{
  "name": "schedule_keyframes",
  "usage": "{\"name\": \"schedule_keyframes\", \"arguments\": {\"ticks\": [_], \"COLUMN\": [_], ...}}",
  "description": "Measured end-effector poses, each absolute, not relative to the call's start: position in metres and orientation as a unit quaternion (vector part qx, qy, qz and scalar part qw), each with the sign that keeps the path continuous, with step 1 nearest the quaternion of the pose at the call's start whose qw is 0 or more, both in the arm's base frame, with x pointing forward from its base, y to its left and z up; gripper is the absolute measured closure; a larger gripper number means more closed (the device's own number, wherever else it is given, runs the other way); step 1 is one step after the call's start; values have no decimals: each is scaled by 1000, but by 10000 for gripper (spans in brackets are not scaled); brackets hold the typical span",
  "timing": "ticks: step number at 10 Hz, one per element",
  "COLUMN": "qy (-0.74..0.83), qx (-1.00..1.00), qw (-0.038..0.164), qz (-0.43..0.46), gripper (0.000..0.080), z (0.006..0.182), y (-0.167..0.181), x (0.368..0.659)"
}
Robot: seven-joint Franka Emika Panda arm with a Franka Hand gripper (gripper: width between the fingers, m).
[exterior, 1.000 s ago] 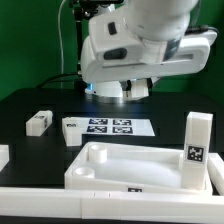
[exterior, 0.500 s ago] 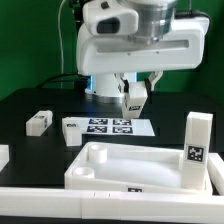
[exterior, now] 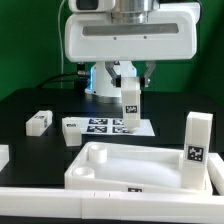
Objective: Assemble desk
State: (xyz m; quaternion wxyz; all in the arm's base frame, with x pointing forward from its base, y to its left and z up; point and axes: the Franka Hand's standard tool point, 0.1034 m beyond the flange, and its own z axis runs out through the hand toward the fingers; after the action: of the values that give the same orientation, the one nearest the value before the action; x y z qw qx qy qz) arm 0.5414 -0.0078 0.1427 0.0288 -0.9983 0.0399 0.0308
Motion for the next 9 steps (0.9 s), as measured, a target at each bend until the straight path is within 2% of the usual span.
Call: {"name": "schedule_keyframes", "arguments": {"ticks": [2,4,5,9], "qy": [34,29,28,20], "qx": [-999,-998,-997,-997], "qw": [24,24,23,19], "qz": [-20,-59,-73,-76], "gripper": [505,505,505,505], "z": [149,176,181,177], "y": [-11,-16,-17,-20], "x": [546,567,573,575]}}
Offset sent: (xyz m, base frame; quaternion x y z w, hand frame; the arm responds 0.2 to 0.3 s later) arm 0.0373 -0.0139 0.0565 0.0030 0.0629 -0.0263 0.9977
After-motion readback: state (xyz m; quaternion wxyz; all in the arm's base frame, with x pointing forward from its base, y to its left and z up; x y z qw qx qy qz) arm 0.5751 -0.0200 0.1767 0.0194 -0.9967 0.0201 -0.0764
